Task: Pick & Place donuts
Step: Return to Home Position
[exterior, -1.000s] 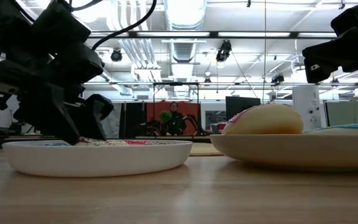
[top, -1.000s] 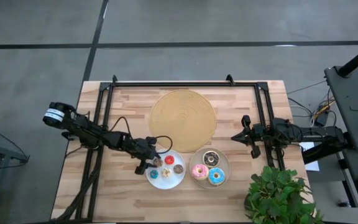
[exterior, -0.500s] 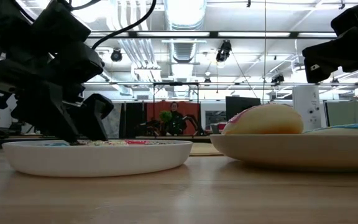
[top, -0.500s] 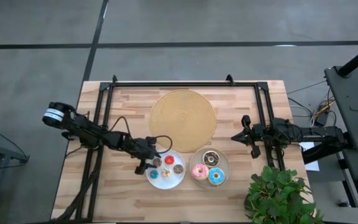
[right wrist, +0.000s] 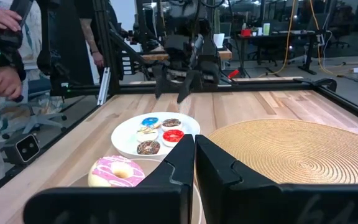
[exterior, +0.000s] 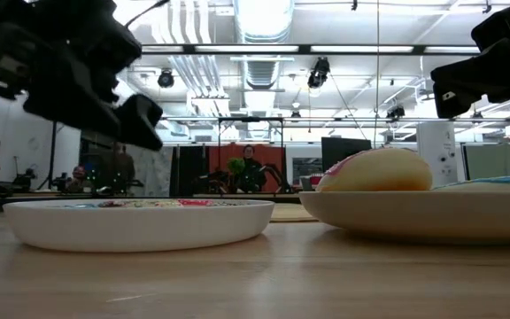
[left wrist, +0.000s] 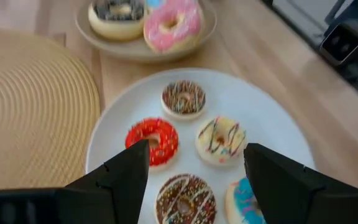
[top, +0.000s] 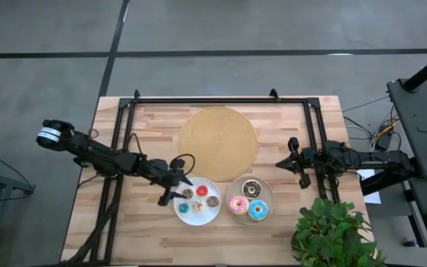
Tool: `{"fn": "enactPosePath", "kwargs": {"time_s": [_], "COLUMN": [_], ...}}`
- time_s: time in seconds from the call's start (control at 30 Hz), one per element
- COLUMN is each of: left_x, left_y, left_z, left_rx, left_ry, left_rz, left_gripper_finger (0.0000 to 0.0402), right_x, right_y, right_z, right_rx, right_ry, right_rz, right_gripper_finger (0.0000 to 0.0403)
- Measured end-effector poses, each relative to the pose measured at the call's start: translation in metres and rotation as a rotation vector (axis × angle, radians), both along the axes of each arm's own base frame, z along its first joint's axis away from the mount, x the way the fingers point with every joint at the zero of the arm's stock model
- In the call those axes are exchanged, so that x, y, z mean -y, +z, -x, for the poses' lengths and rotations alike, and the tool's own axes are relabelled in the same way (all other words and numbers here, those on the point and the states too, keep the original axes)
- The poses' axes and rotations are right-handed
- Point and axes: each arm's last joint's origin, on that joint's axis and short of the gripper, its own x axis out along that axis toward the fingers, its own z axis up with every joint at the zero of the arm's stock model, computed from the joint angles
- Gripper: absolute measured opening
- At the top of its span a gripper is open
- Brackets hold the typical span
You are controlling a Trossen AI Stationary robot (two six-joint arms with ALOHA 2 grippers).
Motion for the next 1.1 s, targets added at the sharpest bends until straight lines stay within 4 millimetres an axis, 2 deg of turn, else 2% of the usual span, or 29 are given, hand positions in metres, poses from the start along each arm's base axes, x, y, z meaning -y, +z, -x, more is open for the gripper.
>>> {"fn": "enactPosePath", "kwargs": {"time_s": [0.27, 0.47, 0.67, 0.97, 1.1], "left_x": [-0.004, -0.012, -0.022, -0.042, -0.045], "left_y": [0.019, 0.015, 0.018, 0.018, 0.018], "left_z": [0.011, 0.024, 0.03, 0.039, 0.044], "left_rx": [0.073, 0.096, 0.131, 0.174, 0.201], "left_ry": [0.001, 0.086, 0.145, 0.219, 0.21], "left_rz": [-0.039, -0.082, -0.086, -0.122, -0.104], "left_gripper_finger": [0.0234, 0.0221, 0.0169, 0.0061, 0.0017], "right_x": [0.0, 0.0, 0.0, 0.0, 0.0], "right_y": [0.0, 0.0, 0.0, 0.0, 0.0], "right_z": [0.0, 0.0, 0.0, 0.0, 0.0], "right_rx": [0.0, 0.0, 0.0, 0.0, 0.0], "right_ry": [0.0, 0.0, -0.001, -0.001, 0.0], "right_rz": [0.0, 0.0, 0.0, 0.0, 0.0], "right_gripper_finger": [0.0008, 0.0008, 0.0008, 0.0008, 0.0008]}}
